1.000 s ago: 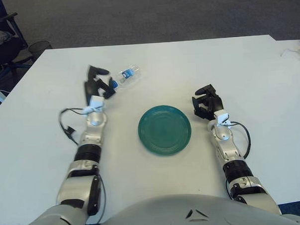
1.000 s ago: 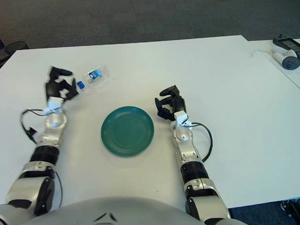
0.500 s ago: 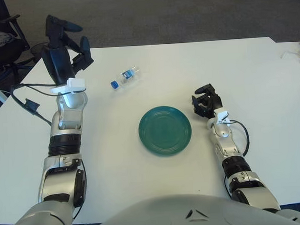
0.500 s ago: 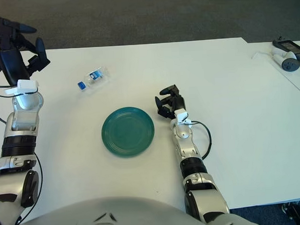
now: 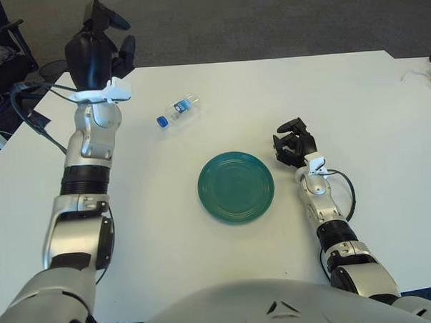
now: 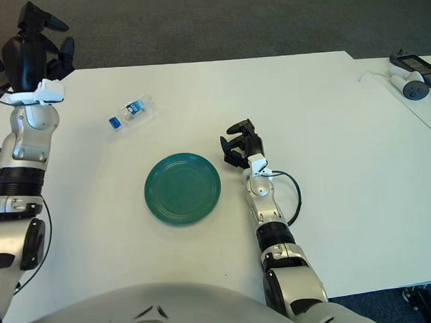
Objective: Put the bottle into the plate.
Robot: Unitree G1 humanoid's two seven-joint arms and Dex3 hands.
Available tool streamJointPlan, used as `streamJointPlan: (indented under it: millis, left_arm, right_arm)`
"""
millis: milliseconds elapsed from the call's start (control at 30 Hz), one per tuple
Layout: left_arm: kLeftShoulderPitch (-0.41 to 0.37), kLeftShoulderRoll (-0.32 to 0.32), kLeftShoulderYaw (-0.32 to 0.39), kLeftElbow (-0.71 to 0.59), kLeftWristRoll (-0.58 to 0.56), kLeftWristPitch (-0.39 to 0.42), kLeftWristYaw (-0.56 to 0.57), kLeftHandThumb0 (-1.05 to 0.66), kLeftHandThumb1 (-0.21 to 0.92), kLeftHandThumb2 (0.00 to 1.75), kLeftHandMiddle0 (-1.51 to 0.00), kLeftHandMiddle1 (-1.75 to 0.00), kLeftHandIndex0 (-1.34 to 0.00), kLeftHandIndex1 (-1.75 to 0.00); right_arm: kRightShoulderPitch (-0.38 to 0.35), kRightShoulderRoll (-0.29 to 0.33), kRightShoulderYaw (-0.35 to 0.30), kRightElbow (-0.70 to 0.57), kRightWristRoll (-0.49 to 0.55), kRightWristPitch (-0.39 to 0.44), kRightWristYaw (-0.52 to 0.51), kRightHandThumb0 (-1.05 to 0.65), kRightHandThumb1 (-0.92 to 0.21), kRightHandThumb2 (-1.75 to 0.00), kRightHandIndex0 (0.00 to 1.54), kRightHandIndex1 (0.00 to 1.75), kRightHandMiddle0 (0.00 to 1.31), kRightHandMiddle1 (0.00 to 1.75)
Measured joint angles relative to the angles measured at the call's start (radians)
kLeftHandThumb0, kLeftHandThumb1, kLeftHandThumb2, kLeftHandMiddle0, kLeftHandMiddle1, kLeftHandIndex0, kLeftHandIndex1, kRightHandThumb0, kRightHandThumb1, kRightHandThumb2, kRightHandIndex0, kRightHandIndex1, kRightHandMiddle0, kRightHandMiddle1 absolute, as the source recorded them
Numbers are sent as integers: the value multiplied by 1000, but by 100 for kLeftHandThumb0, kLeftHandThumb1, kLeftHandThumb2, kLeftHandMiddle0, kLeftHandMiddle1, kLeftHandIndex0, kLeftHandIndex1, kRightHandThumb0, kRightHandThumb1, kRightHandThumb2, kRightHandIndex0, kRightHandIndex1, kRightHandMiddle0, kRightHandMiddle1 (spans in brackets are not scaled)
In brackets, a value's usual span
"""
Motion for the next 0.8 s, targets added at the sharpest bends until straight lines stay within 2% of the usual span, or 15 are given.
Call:
streamJointPlan:
  millis: [33,67,100,133,200,333,433,633,800]
  left_arm:
    - [-18,8,-20,23,14,11,-17,-83,92,59,-10,-104,-1,-112]
    - [-37,16,-39,43,27,22,-36,-84,92,60,-10,-99,-1,-108]
    - [-53,22,-59,62,38,30,-53,-87,92,62,-7,-84,-1,-96]
    - [-70,28,-78,79,49,40,-76,-88,92,63,-6,-76,-1,-89]
    - [-99,37,-114,101,50,53,-155,-92,92,68,-3,-56,0,-71]
    - [-152,31,-178,147,32,60,-318,-95,92,74,-1,-39,0,-52]
    - [-217,0,-226,249,26,74,-433,-99,92,85,-3,-22,0,-37]
    - [-339,-86,-360,501,84,158,-554,-104,92,95,-3,-10,0,-26]
    - [-379,-138,-472,620,153,225,-616,-105,92,94,0,-2,0,-17]
  right_arm:
    - [-2,-1,-1,7,1,-3,0,0,-64,-82,53,148,27,166]
    - [-4,-2,-2,13,1,-4,0,0,-64,-82,53,148,27,166]
    - [-8,-3,-3,19,1,-5,0,0,-64,-82,53,148,27,166]
    - [-12,-3,-3,25,3,-6,0,0,-64,-82,53,149,27,166]
    - [-19,-3,-4,30,3,-8,0,0,-63,-82,53,149,27,166]
    - [-30,-2,-3,39,4,-12,0,0,-63,-82,53,149,27,166]
    - [-38,-2,-3,49,5,-22,0,0,-62,-84,54,148,27,167]
    - [-60,3,-3,84,9,-32,12,0,-62,-85,54,149,27,167]
    - [-74,6,-6,106,14,-33,18,0,-61,-85,54,148,28,167]
